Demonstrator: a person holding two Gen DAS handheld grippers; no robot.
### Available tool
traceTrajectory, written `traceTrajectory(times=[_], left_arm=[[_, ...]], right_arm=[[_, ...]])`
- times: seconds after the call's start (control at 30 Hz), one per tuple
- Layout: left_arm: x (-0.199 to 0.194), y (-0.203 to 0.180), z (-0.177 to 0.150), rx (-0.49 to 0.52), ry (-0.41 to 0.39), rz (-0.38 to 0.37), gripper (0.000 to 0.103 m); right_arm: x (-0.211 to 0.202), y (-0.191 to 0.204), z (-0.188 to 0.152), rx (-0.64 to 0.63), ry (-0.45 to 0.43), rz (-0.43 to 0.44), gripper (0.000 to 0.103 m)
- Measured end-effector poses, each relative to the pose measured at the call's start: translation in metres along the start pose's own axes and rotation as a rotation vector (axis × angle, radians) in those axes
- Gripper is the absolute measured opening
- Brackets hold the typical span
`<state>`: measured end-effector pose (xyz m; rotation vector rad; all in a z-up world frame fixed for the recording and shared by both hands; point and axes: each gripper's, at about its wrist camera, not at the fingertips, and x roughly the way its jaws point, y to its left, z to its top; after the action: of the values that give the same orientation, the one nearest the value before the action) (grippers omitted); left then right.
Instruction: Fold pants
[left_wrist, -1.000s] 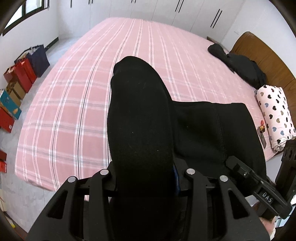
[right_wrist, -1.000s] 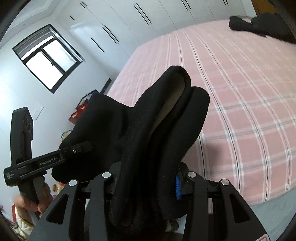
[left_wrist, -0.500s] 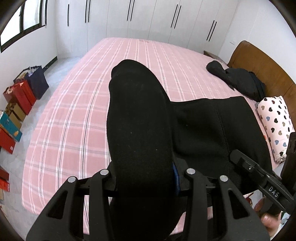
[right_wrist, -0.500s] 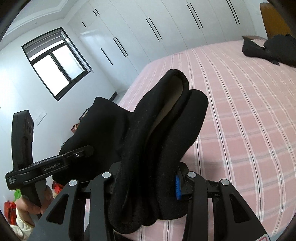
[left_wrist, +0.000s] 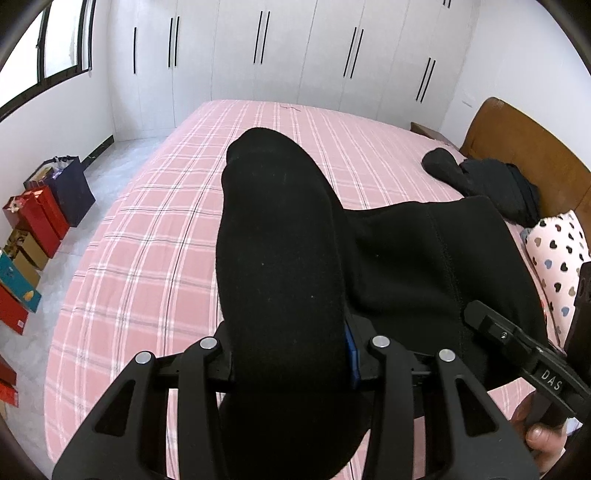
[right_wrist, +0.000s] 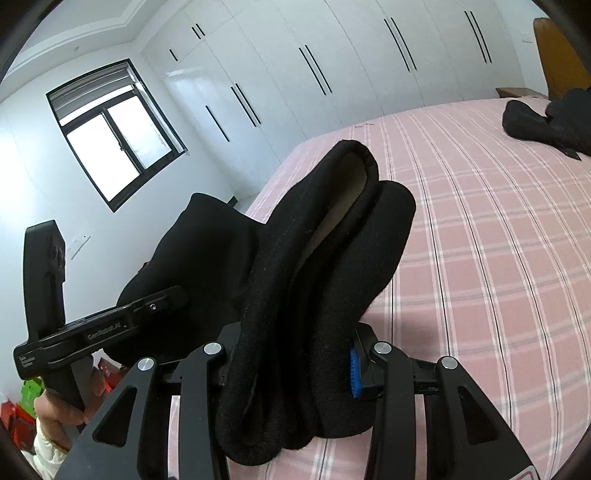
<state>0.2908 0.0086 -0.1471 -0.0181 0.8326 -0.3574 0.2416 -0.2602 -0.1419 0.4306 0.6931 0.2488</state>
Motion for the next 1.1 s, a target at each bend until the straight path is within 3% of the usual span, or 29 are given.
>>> traceTrajectory(times=[0.43,0.87,1.1], left_arm=[[0.084,0.011,0.02,0.024,0.019,0.018,0.039],[0.149,0.019,0.005,0.027,0.107,0.027,0.039],[0.16,0.029,0.001,0.011,0.12,0.034,0.039]], right_arm=[[0.08,-0.046,0.017,-0.004,0.019,-0.014,0.038],[0.138,-0.081,-0.005,0.043,0.086,-0.048,0.038],[0.151,-0.099,-0.016,0.066,0.099,-0.053,0.038]])
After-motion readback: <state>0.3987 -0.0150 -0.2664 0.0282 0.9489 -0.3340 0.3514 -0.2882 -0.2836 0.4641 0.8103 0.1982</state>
